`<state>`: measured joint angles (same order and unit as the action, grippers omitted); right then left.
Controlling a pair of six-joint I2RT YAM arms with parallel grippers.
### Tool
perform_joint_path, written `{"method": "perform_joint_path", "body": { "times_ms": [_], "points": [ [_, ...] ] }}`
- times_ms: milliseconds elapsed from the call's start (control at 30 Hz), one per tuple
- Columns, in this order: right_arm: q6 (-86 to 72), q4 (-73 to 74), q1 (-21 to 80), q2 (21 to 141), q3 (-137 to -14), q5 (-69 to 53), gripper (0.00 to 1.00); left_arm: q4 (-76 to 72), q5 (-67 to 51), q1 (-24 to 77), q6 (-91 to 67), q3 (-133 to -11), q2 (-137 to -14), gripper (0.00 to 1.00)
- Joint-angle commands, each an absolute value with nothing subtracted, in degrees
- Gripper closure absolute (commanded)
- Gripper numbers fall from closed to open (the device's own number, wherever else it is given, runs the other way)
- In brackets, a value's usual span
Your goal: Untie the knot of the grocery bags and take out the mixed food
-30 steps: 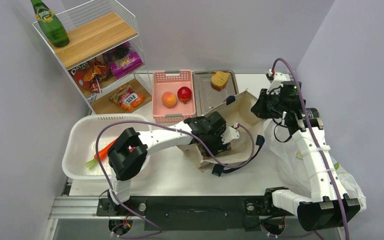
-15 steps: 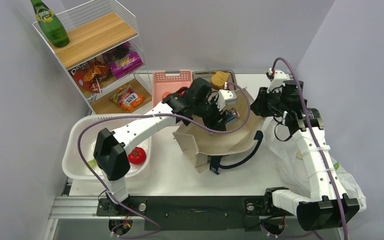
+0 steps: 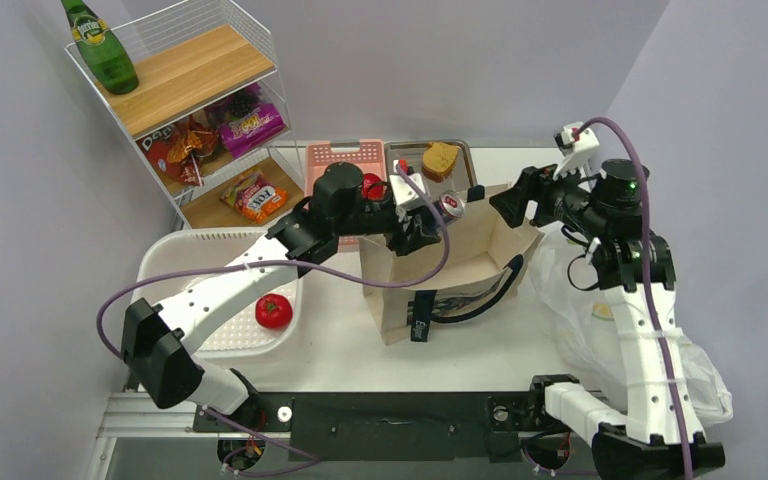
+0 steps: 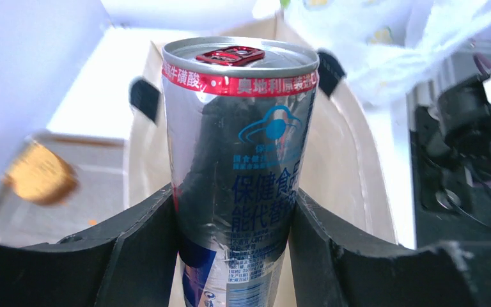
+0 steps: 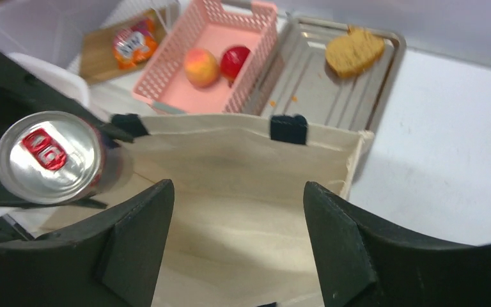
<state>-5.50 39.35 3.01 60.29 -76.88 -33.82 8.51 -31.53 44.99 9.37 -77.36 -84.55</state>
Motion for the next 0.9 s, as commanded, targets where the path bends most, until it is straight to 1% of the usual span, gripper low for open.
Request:
{"method": "perform_joint_path", "body": {
  "times_ms": [0,33,133,233,300,400,500,667,867],
  "points": [
    [-11.47,25.07,3.46,53.81,-75.68,-41.48,0.3,-17.48,-26.91,45.81,13.15,-74.88,-79.79,1.0],
    [-15.06,20.79,4.38,53.27,-74.16,-41.64,0.29,-18.58,-26.15,46.19,12.96,-74.71,-79.71,1.0],
    [-19.74,14.86,8.15,51.83,-72.48,-39.08,0.29,-22.81,-22.17,47.42,11.76,-75.34,-80.01,1.0],
    [-21.18,10.7,12.83,51.64,-71.95,-36.42,0.29,-23.34,-19.56,47.68,4.75,-79.16,-81.64,1.0],
    [-22.26,7.54,13.51,51.19,-70.76,-35.68,0.29,-22.74,-17.39,47.47,-1.35,-84.71,-83.0,1.0],
    [-23.18,3.43,13.64,49.87,-67.84,-34.41,0.29,-22.69,-11.93,47.21,-11.83,-88.87,-84.49,1.0],
    [-24.84,-1.61,14.73,49.52,-66.27,-32.93,0.29,-22.11,-10.76,47.39,-16.52,-92.54,-85.33,1.0],
    [-21.04,-2.89,17.59,49.35,-65.02,-30.76,0.29,-20.87,-10.07,47.72,-22.06,-95.06,-86.01,1.0],
    [-19.31,-1.21,21.23,50.25,-66.78,-28.7,0.29,-21.12,-11.69,48.79,-24.43,-95.72,-86.49,1.0]
  ]
}}
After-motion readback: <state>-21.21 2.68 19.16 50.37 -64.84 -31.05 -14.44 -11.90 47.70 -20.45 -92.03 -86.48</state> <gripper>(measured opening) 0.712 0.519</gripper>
